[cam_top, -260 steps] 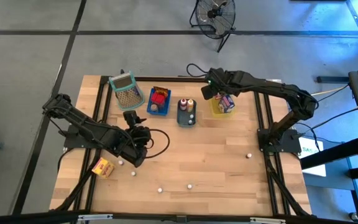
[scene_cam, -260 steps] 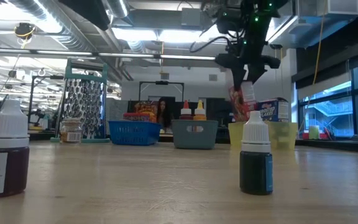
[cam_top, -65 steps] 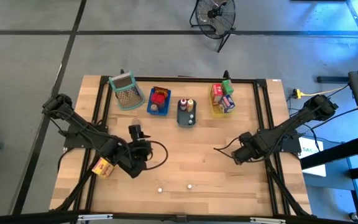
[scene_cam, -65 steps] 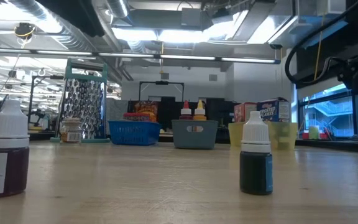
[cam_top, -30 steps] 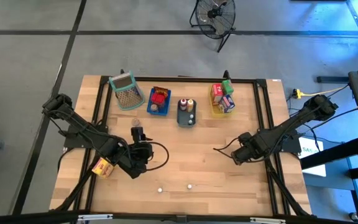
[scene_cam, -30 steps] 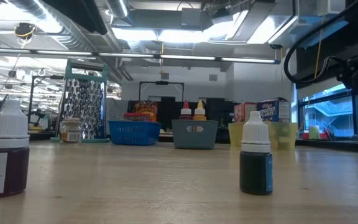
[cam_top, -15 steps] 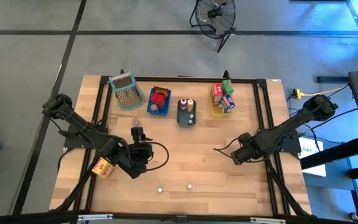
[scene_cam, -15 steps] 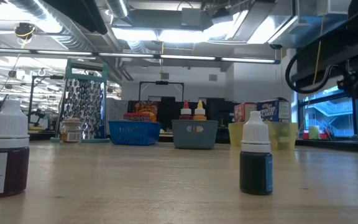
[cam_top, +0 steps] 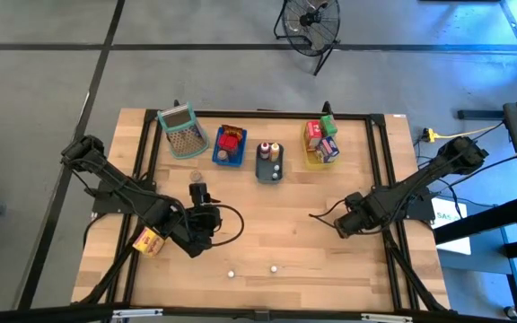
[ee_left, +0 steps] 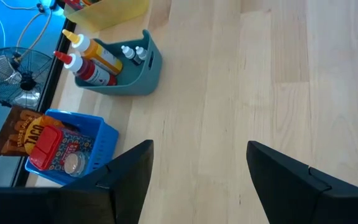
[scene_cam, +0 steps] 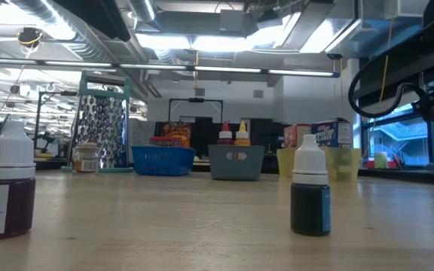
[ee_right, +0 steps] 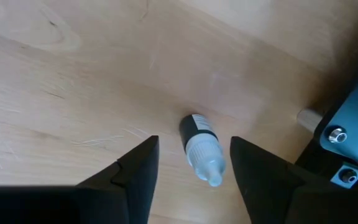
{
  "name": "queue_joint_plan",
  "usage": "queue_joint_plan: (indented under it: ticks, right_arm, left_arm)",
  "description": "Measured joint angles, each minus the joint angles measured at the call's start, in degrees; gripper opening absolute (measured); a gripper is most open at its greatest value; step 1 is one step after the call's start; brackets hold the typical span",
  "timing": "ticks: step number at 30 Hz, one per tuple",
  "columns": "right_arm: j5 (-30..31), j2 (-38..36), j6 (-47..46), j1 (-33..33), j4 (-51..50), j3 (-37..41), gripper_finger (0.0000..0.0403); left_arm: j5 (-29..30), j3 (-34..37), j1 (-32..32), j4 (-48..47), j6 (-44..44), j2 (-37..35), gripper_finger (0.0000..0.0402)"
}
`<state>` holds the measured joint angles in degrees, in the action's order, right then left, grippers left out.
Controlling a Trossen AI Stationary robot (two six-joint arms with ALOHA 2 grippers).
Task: Pick & Place Kitchen Items
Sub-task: Put the small black food coloring bottle into the dark green bin
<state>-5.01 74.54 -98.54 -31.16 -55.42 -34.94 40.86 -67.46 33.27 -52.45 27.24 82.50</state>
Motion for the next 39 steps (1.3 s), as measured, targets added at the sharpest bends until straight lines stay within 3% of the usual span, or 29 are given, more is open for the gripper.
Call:
queue_joint_plan:
  ticks: [22,39]
  right_arm:
    - [-1.2,0.0,0.4,0.0,0.0,0.0,0.0071]
    - [3.2,0.1,7.3,0.0,2.1,-1.3,0.0061]
  left_arm:
    - [0.0,0.0,0.0,0.0,0.0,0.0,0.0254]
    - [-0.1,0.0,0.0,0.0,0.0,0.0,0.0254]
